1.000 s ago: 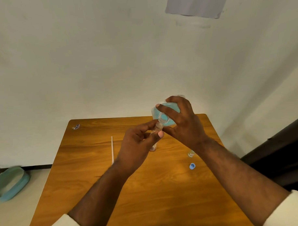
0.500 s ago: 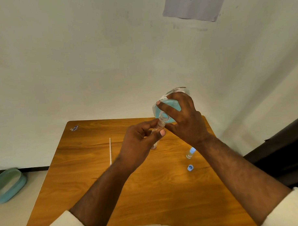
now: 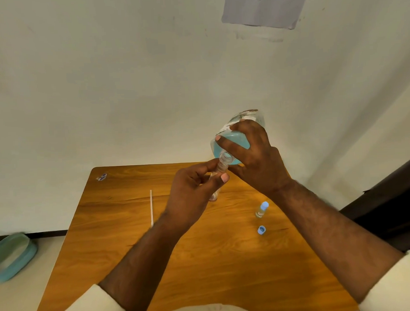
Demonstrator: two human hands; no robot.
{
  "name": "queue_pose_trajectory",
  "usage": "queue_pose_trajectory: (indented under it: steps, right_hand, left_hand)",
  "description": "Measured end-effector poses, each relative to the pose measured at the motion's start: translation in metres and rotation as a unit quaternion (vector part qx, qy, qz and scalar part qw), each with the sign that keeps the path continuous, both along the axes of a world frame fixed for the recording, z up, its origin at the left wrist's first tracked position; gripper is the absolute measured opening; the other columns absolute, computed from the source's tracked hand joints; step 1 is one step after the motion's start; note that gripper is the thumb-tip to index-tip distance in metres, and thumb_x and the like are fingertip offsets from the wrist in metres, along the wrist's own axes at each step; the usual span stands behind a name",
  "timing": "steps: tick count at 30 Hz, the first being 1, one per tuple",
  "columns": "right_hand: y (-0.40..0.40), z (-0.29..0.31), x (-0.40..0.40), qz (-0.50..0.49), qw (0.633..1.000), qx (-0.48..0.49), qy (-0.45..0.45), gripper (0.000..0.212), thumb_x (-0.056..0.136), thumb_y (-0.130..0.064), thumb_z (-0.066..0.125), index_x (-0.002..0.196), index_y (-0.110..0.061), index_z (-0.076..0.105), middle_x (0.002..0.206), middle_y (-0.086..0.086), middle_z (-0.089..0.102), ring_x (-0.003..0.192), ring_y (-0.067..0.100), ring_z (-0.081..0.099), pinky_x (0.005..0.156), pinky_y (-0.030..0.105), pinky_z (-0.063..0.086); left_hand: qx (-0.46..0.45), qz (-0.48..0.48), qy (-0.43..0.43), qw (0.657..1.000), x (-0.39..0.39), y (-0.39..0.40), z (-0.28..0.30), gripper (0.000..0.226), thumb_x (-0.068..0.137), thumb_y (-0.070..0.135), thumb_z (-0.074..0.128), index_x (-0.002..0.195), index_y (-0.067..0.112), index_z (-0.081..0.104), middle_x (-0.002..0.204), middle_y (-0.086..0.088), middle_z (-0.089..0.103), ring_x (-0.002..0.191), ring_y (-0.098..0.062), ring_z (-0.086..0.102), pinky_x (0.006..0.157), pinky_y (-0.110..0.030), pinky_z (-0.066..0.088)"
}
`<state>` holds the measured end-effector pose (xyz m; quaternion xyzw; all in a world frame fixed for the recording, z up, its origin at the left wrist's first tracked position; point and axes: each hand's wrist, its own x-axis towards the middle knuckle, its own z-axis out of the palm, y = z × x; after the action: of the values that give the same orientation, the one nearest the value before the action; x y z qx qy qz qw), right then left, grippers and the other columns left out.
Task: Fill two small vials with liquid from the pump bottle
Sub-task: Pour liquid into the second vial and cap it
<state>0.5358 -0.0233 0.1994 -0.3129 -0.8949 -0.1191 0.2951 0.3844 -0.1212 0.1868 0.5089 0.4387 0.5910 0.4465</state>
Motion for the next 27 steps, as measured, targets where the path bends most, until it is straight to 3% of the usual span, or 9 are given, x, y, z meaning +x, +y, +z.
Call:
queue_pose_trajectory:
  steps: [6,11,17,23,27]
  right_hand:
    - [0.005,0.003,0.001,0.006,1.000,0.028,-0.001,0.062,0.072,-0.022,0.083,0.125,-0.018,0.051,0.123,0.026,0.054,0.117,0.042,0.050,0.062,0.050,0.059]
    - [0.007,0.004,0.001,0.004,0.999,0.039,-0.012,0.062,0.070,-0.021,0.085,0.124,-0.014,0.055,0.122,0.028,0.055,0.117,0.044,0.050,0.063,0.051,0.059]
    - [0.011,0.006,0.001,0.005,0.998,0.057,-0.016,0.058,0.072,-0.018,0.083,0.123,-0.012,0.058,0.121,0.029,0.056,0.116,0.045,0.051,0.063,0.051,0.059]
    - [0.014,0.006,0.001,0.012,0.998,0.067,-0.016,0.061,0.072,-0.018,0.082,0.126,-0.014,0.053,0.122,0.029,0.055,0.117,0.045,0.050,0.065,0.052,0.059]
    - [0.015,0.006,0.000,0.017,0.997,0.070,-0.018,0.065,0.074,-0.019,0.081,0.127,-0.018,0.045,0.123,0.029,0.055,0.118,0.045,0.050,0.067,0.052,0.059]
  left_hand:
    - [-0.011,0.001,-0.001,1.000,0.001,0.002,0.000,0.029,0.087,0.016,0.068,0.110,0.033,0.069,0.104,0.011,0.075,0.091,-0.023,0.071,0.063,-0.041,0.059]
    - [-0.020,0.003,-0.005,1.000,0.002,0.003,0.000,0.030,0.086,0.015,0.069,0.114,0.027,0.068,0.106,0.009,0.074,0.094,-0.020,0.071,0.063,-0.039,0.060]
    - [-0.010,0.002,-0.001,1.000,0.001,0.004,0.003,0.028,0.087,0.016,0.068,0.112,0.028,0.069,0.108,0.009,0.074,0.095,-0.019,0.070,0.062,-0.038,0.060]
    - [-0.011,0.003,-0.006,1.000,0.001,0.004,0.005,0.028,0.087,0.015,0.068,0.110,0.030,0.069,0.109,0.008,0.074,0.095,-0.020,0.070,0.063,-0.044,0.060]
    - [-0.017,0.010,-0.005,1.000,0.001,0.004,0.004,0.029,0.087,0.013,0.067,0.112,0.027,0.069,0.109,0.008,0.073,0.095,-0.019,0.070,0.062,-0.041,0.060]
